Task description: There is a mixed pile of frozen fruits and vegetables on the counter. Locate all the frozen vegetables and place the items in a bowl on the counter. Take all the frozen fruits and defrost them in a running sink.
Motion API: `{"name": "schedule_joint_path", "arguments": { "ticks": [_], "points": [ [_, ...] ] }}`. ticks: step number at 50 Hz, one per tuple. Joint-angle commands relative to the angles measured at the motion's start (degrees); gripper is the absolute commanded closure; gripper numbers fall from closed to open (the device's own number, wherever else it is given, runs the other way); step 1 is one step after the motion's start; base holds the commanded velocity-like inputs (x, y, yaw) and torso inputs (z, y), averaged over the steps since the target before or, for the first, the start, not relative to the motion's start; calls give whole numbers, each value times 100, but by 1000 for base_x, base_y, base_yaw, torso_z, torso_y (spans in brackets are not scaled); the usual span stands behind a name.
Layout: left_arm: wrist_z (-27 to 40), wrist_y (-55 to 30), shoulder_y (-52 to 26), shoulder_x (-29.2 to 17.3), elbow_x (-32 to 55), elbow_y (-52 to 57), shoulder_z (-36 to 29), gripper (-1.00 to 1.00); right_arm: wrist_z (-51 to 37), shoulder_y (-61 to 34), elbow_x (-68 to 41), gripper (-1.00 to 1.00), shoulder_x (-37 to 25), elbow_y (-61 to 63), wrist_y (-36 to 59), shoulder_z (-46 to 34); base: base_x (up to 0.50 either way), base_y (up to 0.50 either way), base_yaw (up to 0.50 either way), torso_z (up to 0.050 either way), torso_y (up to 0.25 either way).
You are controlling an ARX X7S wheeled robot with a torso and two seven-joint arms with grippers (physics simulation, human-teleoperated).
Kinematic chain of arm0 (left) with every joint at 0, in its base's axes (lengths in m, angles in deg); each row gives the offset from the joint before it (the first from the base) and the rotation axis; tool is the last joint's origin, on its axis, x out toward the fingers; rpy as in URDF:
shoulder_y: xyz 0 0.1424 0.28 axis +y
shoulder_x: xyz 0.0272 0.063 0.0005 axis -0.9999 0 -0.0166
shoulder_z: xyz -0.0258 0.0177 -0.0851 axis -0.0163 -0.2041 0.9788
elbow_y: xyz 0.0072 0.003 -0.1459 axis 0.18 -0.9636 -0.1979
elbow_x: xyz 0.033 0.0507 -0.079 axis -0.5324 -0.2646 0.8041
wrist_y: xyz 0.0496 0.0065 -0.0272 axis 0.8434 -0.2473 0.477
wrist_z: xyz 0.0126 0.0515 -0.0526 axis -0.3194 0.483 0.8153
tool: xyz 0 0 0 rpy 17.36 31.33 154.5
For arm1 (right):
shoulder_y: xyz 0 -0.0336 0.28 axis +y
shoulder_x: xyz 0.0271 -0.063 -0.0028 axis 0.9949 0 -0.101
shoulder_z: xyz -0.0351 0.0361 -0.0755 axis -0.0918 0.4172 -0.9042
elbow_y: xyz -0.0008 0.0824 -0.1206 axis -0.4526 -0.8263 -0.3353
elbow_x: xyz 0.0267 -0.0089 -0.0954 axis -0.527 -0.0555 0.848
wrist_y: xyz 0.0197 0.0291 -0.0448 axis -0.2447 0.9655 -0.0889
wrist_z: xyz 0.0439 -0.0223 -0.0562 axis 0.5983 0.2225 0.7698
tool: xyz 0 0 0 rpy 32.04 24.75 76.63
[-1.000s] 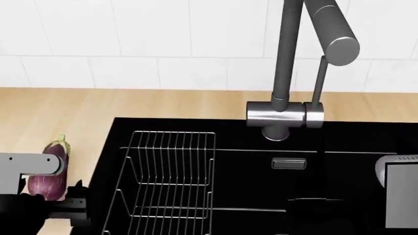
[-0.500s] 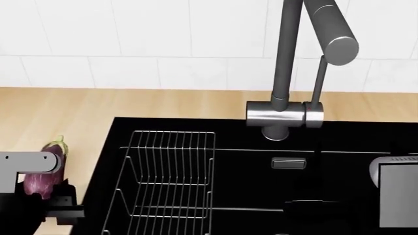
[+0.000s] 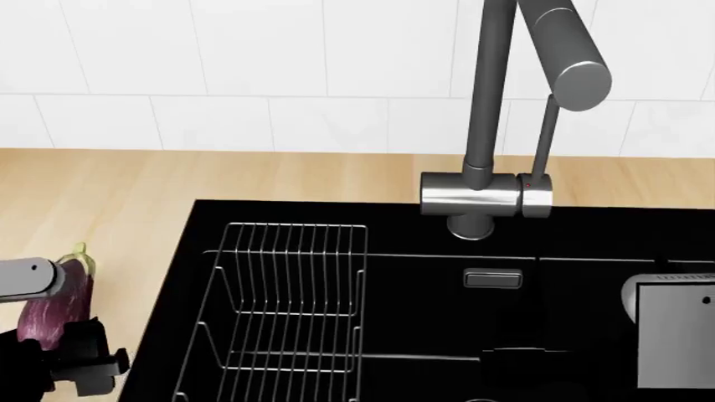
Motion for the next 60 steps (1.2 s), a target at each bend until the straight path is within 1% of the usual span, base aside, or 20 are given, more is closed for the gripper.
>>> {"name": "schedule_joint_path", "arguments": {
  "ticks": [1,13,19,20,21,27,29,36,39,46,52,60],
  "points": [
    [507,-609,-701,-38,708,2212,404,100,-90,-91,-94,-100,-180,314,87,75,117,62,-29,0,0],
    [933,-1003,-1023,-30,1425,2648,694,100,-83,-100,-115,-100,-184,321,61,68,42,31,-16,0,0],
    [1397,-1330,-1287,21,2155,2858,917,100,-84,-103,-102,-100,-186,315,59,36,0,0,0,0,0],
    [1307,-1252,-1221,7,2028,2882,856,100,-85,-103,-105,-100,-187,315,58,38,0,0,0,0,0],
    [1366,-1300,-1261,-13,2135,2865,898,100,-89,-101,-109,-100,-190,318,61,39,0,0,0,0,0],
    [1358,-1253,-1151,-61,2105,2885,848,100,-126,-109,-146,-100,-201,355,73,64,0,0,0,0,0],
    [1366,-1248,-1059,-127,2174,2931,920,100,-165,-111,-191,-100,-216,392,90,113,0,0,0,0,0],
    [1020,-942,-503,-324,1778,3087,878,100,-367,-143,-300,-100,-260,522,204,217,-31,0,0,0,0],
    [887,-811,-395,-365,1564,3046,794,100,-397,-163,-318,-100,-263,570,211,223,-466,25,0,0,0],
    [700,-647,-337,-497,1419,2911,813,100,-476,-179,-378,-100,-308,685,252,262,-500,29,0,0,0],
    [743,-652,-312,-502,1499,2950,814,100,-530,-225,-420,-100,-324,737,295,248,-500,31,0,0,0],
    [700,-564,-304,-497,1364,2902,676,100,-544,-228,-411,-100,-343,763,288,229,-500,31,0,0,0]
  ]
}}
